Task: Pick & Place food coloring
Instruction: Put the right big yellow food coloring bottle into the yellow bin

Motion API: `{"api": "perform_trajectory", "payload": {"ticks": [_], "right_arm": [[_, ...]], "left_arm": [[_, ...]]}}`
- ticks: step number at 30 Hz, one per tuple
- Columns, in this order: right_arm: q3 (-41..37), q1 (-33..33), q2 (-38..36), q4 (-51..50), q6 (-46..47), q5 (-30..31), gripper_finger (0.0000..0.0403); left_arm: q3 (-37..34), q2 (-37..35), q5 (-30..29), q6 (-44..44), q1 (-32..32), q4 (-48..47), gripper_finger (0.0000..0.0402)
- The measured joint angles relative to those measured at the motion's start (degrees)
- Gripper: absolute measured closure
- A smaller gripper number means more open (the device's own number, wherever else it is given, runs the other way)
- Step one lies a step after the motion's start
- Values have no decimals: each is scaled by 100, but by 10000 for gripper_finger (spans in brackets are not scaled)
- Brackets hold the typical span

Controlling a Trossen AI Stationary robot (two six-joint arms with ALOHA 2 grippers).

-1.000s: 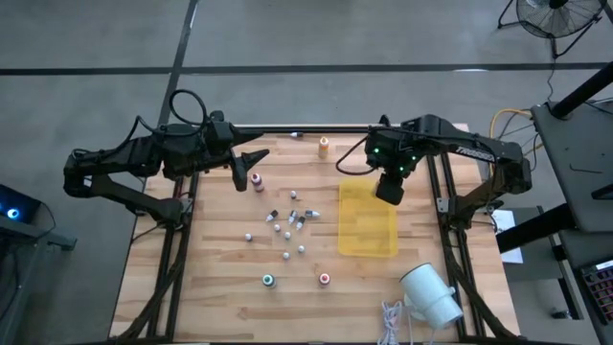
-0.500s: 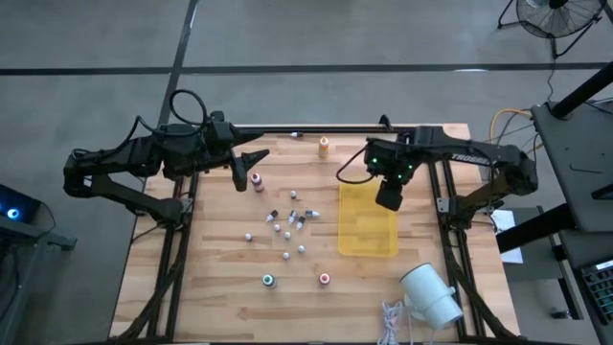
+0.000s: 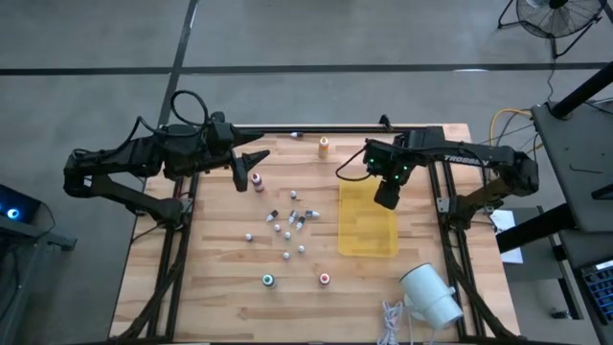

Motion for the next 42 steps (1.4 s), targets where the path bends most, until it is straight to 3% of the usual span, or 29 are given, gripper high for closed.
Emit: {"api": "perform_trajectory", "payload": {"ticks": [15, 42], "right_arm": [[-771, -641, 0, 629, -126, 153, 302], [-1259, -644, 2, 1216, -111, 542, 302]], "left_arm": [[-29, 0, 0, 4, -1, 1, 197], [-29, 0, -2, -50, -1, 3, 197]]}}
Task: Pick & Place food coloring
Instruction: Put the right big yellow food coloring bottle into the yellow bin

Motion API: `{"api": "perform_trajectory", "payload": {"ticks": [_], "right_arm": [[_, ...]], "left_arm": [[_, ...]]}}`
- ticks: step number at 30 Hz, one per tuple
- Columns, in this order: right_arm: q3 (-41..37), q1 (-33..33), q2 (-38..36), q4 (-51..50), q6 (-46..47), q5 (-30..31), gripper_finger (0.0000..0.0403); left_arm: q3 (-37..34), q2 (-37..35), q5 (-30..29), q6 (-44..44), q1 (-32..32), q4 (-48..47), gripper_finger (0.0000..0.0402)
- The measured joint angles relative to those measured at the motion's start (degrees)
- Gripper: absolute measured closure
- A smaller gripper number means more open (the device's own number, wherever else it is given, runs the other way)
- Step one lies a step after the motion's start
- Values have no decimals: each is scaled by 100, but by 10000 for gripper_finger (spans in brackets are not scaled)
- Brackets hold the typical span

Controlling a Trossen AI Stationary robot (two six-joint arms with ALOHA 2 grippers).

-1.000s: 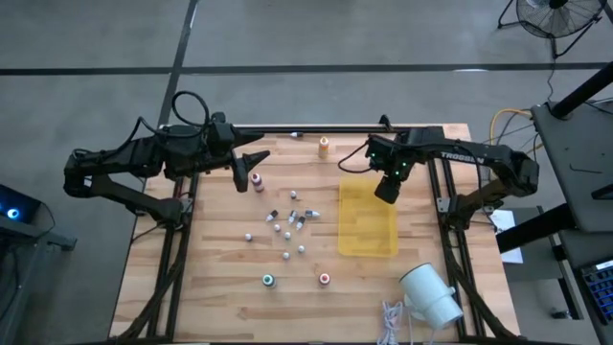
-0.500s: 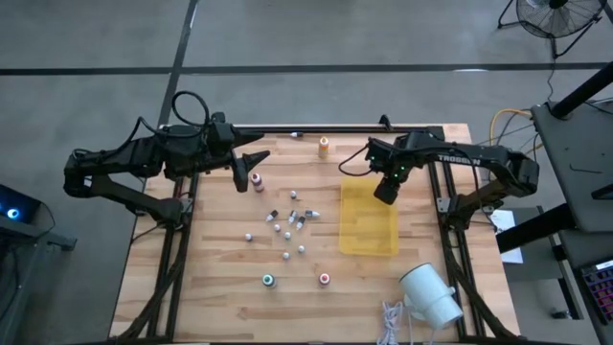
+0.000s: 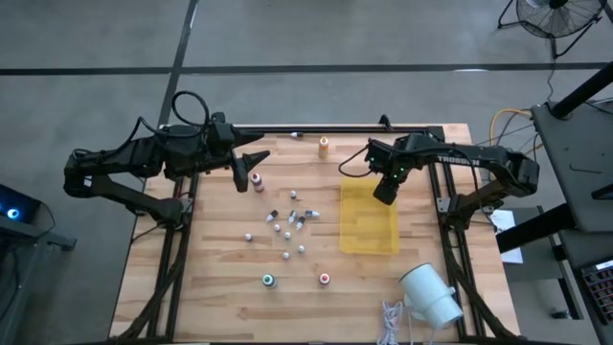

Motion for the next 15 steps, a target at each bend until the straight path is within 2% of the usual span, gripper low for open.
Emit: {"api": "perform_trajectory", "payload": {"ticks": [10, 15], "right_arm": [[-30, 0, 0, 33, 0, 9, 301], [-34, 0, 0, 41, 33, 9, 279]], "left_arm": [[0, 0, 0, -7, 0, 0, 197], [0, 0, 0, -18, 0, 0, 197]]}}
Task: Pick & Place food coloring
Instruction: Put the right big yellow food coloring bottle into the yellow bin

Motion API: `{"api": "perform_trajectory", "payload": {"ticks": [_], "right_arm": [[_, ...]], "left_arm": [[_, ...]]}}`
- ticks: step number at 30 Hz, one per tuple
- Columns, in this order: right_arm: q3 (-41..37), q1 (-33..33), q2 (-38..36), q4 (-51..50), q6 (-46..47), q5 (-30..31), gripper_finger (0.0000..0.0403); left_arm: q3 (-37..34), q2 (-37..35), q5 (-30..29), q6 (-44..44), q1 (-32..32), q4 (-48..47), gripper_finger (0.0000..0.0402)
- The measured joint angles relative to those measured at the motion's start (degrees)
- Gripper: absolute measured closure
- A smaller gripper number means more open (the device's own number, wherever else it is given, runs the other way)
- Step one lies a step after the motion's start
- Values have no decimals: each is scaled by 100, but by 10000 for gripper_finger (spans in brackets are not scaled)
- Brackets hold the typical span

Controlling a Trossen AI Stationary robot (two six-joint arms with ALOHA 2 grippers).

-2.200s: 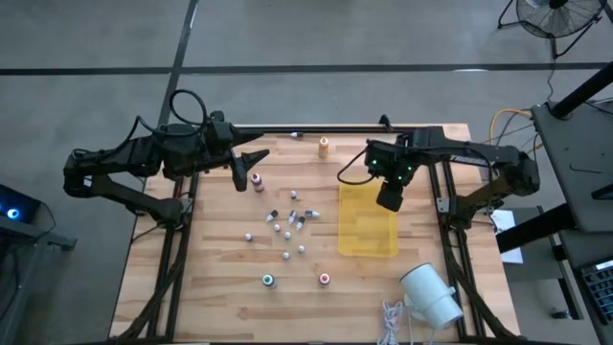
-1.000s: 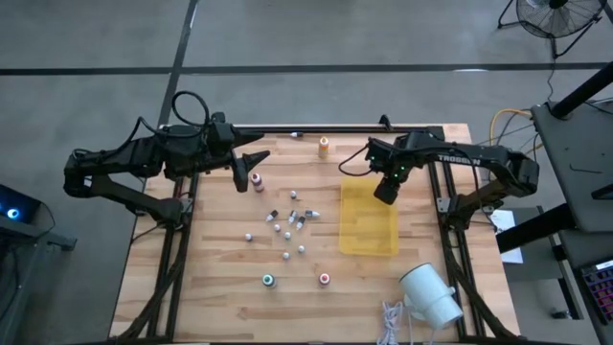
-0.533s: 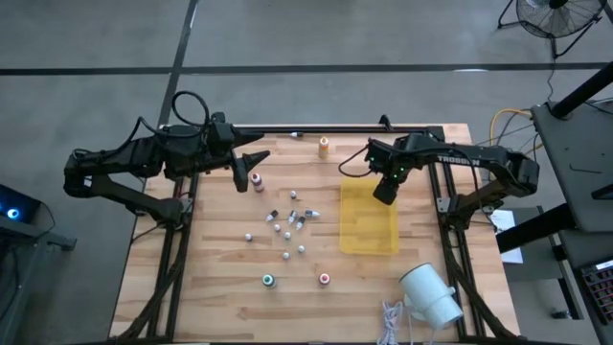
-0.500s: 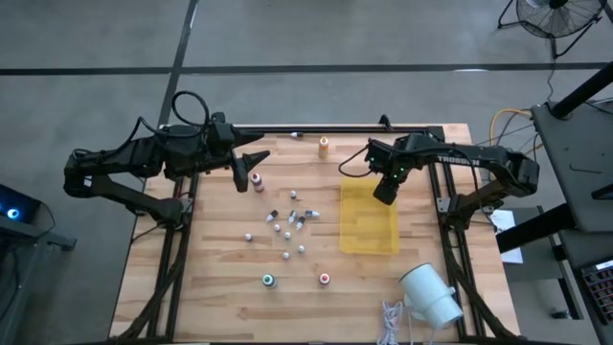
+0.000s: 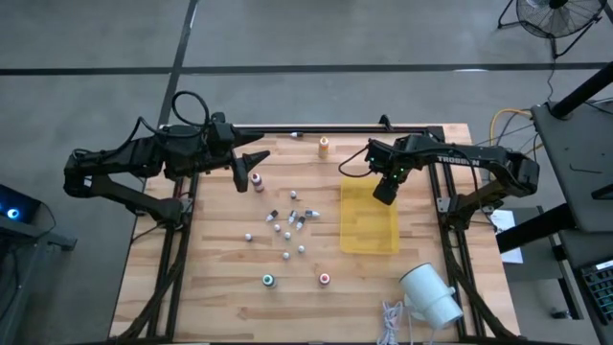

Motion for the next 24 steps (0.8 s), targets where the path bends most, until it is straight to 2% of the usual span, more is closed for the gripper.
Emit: {"api": "perform_trajectory", "payload": {"ticks": [7, 20, 24], "right_arm": [[-2, 2, 0, 2, 15, -2, 247], [-2, 2, 0, 13, 103, -14, 223], [-2, 2, 0, 13, 101, -190, 215]], "left_arm": [[0, 0, 0, -13, 1, 0, 197], [0, 0, 0, -13, 0, 0, 197], [0, 0, 0, -13, 0, 0, 197]]}}
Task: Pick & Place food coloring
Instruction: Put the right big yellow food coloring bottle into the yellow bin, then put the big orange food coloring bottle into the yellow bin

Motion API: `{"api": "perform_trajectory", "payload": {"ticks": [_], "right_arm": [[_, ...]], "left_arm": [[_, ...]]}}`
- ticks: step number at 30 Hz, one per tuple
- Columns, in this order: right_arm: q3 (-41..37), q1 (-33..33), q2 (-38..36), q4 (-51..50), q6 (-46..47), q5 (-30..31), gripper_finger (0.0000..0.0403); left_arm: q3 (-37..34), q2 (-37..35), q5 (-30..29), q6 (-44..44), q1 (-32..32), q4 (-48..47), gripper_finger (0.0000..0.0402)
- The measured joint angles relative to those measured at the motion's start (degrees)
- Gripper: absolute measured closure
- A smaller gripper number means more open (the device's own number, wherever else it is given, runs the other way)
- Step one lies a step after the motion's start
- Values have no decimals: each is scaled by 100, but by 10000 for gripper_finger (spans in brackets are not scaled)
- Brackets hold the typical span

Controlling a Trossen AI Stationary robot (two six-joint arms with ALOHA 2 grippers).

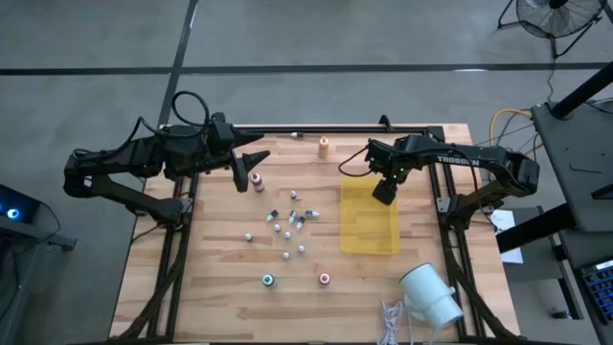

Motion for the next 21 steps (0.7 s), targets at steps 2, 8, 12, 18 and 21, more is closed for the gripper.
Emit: {"api": "perform_trajectory", "payload": {"ticks": [2, 8, 12, 18, 21], "right_arm": [[0, 0, 0, -2, 0, -87, 212], [104, 0, 2, -18, 0, -103, 206], [293, 1, 2, -55, -18, -105, 207], [667, 2, 2, -189, -31, -105, 207], [874, 1, 2, -353, -52, -98, 207]], "left_arm": [[-1, 0, 0, 0, 1, -2, 197], [0, 0, 0, 0, 0, 0, 197], [0, 0, 0, 0, 2, 0, 197], [-1, 0, 0, 0, 0, 0, 197], [0, 0, 0, 0, 0, 0, 197]]}}
